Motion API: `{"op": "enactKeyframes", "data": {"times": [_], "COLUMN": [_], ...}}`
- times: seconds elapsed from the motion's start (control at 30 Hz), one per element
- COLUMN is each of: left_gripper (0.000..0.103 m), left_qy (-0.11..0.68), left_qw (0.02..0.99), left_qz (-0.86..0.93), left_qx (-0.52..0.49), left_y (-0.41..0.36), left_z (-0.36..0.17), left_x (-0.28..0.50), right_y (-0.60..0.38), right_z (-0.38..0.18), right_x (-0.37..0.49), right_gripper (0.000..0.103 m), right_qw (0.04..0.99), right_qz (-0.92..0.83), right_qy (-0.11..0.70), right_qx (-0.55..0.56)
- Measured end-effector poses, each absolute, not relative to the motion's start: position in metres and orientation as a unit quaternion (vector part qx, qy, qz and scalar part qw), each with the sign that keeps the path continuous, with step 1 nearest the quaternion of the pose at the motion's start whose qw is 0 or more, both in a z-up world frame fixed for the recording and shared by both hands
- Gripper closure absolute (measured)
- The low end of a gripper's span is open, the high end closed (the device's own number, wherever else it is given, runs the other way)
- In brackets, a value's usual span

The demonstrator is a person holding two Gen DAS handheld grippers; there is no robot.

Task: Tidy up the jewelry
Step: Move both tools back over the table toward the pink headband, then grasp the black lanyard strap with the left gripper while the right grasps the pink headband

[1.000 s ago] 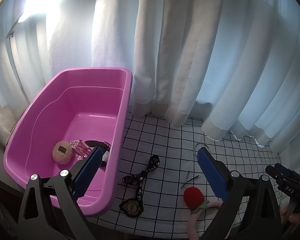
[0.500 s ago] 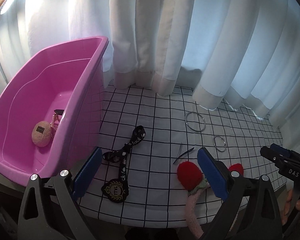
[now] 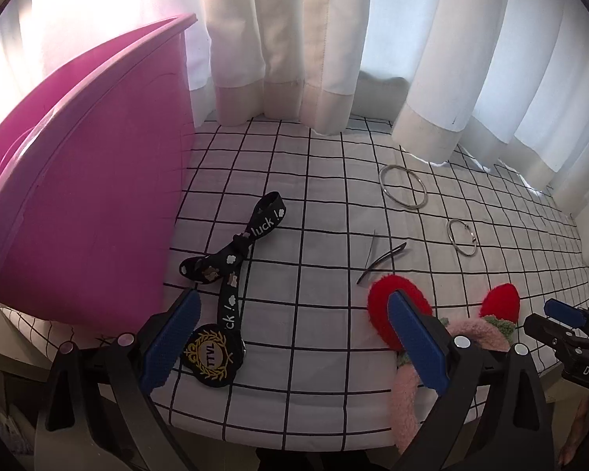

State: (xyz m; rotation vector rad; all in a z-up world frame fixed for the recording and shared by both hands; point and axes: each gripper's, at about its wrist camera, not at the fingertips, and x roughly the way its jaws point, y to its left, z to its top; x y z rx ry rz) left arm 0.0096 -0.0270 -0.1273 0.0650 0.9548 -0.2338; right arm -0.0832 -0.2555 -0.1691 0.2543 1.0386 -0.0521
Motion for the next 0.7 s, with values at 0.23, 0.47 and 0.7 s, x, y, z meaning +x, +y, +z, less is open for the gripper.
{"op": "enactKeyframes", "data": {"times": [0.23,0.47,0.7], "left_gripper": [0.009,0.009,0.009], "left_qy": [0.476,0.489,0.498], "left_qw": [0.876,0.870,0.865], "left_qz": [-0.080,-0.065,-0.059], "left_qx": [0.022,0.018,0.026], "left_y": [-0.022,-0.015,-0.019], "left_z": [-0.152,-0.167,-0.183], "left_x": [0.033,0.045,0.054], "right_y": [-0.249,-0.241,-0.241], "right_z": [-0.187,-0.203,-0.220], "right_x": [-0.083,-0.080,-0.074], "right_gripper": [0.036,0.036,0.036], "right_qw": [0.853,0.844,0.835], "right_qz": [-0.017,-0.011,-0.025], "right_qy": [0.510,0.527,0.543], "right_qx": [0.107,0.095,0.079]}}
